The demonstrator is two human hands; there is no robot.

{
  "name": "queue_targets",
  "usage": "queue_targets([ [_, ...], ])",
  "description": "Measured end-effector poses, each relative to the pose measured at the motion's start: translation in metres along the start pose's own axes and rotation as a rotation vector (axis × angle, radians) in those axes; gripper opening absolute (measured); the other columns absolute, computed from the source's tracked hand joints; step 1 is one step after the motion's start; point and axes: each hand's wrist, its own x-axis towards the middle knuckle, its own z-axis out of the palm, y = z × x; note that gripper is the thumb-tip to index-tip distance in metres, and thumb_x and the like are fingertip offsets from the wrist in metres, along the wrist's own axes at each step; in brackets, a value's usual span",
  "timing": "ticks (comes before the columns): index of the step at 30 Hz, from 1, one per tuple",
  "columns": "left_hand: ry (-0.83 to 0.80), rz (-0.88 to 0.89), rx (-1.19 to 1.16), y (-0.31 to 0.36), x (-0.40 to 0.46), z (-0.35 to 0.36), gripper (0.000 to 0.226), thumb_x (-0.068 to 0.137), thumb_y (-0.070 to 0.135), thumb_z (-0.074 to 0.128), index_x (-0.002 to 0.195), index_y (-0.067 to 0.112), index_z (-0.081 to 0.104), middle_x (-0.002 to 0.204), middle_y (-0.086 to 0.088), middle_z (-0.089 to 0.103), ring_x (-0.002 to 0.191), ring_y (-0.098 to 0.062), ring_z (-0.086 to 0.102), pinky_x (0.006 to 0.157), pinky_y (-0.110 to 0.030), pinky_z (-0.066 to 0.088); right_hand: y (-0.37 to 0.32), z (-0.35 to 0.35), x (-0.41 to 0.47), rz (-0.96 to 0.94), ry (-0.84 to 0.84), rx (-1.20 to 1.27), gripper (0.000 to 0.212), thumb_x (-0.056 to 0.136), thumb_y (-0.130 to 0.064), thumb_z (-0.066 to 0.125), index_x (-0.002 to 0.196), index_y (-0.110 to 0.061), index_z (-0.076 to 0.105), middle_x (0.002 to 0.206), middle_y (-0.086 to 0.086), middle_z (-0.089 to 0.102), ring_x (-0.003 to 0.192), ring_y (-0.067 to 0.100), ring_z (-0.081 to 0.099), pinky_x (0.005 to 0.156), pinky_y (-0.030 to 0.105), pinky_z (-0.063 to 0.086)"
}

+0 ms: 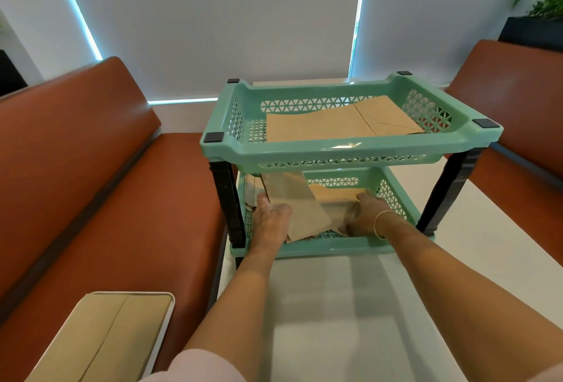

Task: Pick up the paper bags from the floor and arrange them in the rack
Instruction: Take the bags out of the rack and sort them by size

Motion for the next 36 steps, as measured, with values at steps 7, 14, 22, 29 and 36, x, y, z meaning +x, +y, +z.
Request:
queue_targets([
  [7, 0.002, 0.031, 0.008, 0.0, -0.001, 0.0, 0.037, 0.092, 0.015, 0.049, 0.128, 0.017, 0.041, 0.1, -0.001, 0.051, 0.068, -0.003, 0.041, 0.051, -0.019, 0.03, -0.003, -0.003, 0.004, -0.098, 0.156, -0.339, 0.07, 0.077, -0.044, 0.065, 0.132, -0.009, 0.04, 0.132, 0.012, 0.046, 0.125, 0.029, 0.04, 0.111, 0.037, 0.027],
  [14, 0.014, 0.047, -0.019, 0.0, -0.001, 0.0, 0.041, 0.093, 0.015, 0.046, 0.132, 0.02, 0.039, 0.103, -0.002, 0.053, 0.075, -0.012, 0.046, 0.053, -0.021, 0.035, 0.001, -0.023, 0.0, -0.009, 0.323, 0.194, 0.03, 0.089, -0.007, 0.046, 0.115, -0.006, 0.061, 0.117, 0.018, 0.061, 0.109, 0.035, 0.055, 0.093, 0.036, 0.043],
  [22, 0.065, 0.032, -0.012, 0.004, -0.004, 0.0, 0.036, 0.095, 0.019, 0.045, 0.13, 0.013, 0.038, 0.117, -0.008, 0.054, 0.07, -0.008, 0.042, 0.052, -0.021, 0.031, -0.011, -0.035, -0.002, 0.169, 0.261, 0.976, 0.018, 0.093, -0.002, 0.042, 0.097, 0.001, 0.06, 0.092, 0.018, 0.058, 0.079, 0.024, 0.052, 0.074, 0.035, 0.045],
  [29, 0.061, 0.026, 0.016, 0.005, -0.007, -0.001, 0.049, 0.099, 0.03, 0.042, 0.14, 0.008, 0.028, 0.132, -0.012, 0.048, 0.109, -0.024, 0.047, 0.083, -0.03, 0.033, -0.046, -0.001, -0.012, 0.102, 0.038, 1.029, 0.032, 0.094, -0.008, 0.048, 0.126, -0.006, 0.053, 0.107, 0.013, 0.057, 0.09, 0.023, 0.052, 0.073, 0.035, 0.052],
  [36, 0.029, 0.019, 0.052, 0.003, -0.008, -0.001, 0.079, 0.091, 0.051, 0.049, 0.15, 0.013, 0.013, 0.149, -0.012, 0.031, 0.136, -0.03, 0.033, 0.106, -0.041, 0.032, -0.059, 0.016, -0.02, 0.029, 0.044, 0.858, 0.031, 0.083, -0.023, 0.066, 0.11, -0.014, 0.055, 0.094, 0.007, 0.066, 0.087, 0.025, 0.066, 0.085, 0.04, 0.055],
])
